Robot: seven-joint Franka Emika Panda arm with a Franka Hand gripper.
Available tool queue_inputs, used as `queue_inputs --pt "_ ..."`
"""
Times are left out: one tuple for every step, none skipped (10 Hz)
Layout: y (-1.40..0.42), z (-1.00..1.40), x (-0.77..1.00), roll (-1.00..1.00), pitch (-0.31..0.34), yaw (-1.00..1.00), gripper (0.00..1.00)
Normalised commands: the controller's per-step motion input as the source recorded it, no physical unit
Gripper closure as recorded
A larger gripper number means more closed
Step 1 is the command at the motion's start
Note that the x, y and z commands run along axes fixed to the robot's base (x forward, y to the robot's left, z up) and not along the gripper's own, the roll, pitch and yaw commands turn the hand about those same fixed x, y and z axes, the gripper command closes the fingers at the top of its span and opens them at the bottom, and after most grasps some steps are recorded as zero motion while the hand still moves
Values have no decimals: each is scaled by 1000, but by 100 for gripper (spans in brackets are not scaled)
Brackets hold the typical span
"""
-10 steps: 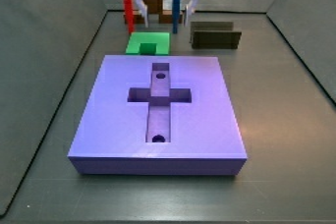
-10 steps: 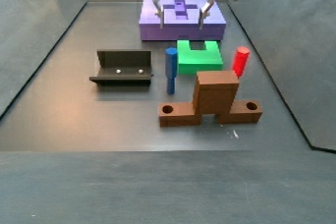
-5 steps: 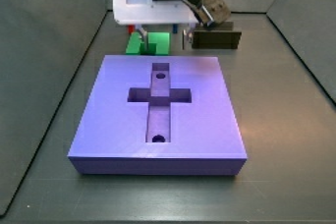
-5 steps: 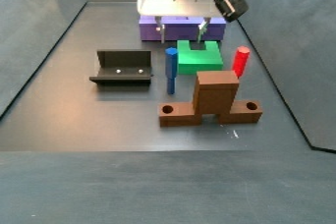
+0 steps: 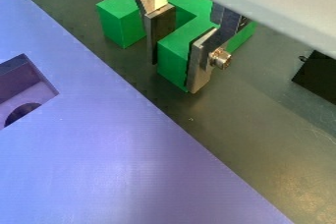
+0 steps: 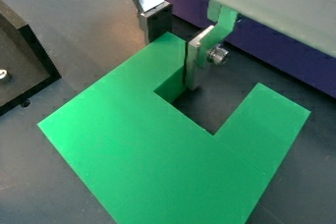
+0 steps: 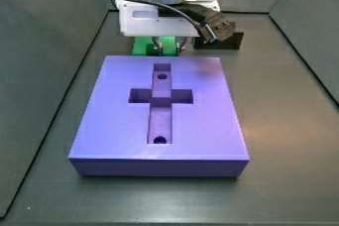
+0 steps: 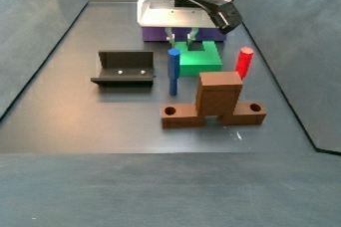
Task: Pick up the green object. Move up. Place the green object on the fixture. Regrasp the green object. Move to above the board. Insert the green object.
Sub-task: Pick up the green object.
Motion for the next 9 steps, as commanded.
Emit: queue_inputs --pt "0 0 0 0 0 0 100" --pt "0 0 0 0 0 0 100" --pt "0 0 0 0 0 0 100" --pt "0 0 0 0 0 0 100" --pt "0 0 0 0 0 0 100" --pt "0 0 0 0 0 0 100" --pt "0 0 0 0 0 0 100" --pt "0 0 0 0 0 0 100" --pt "0 0 0 0 0 0 100"
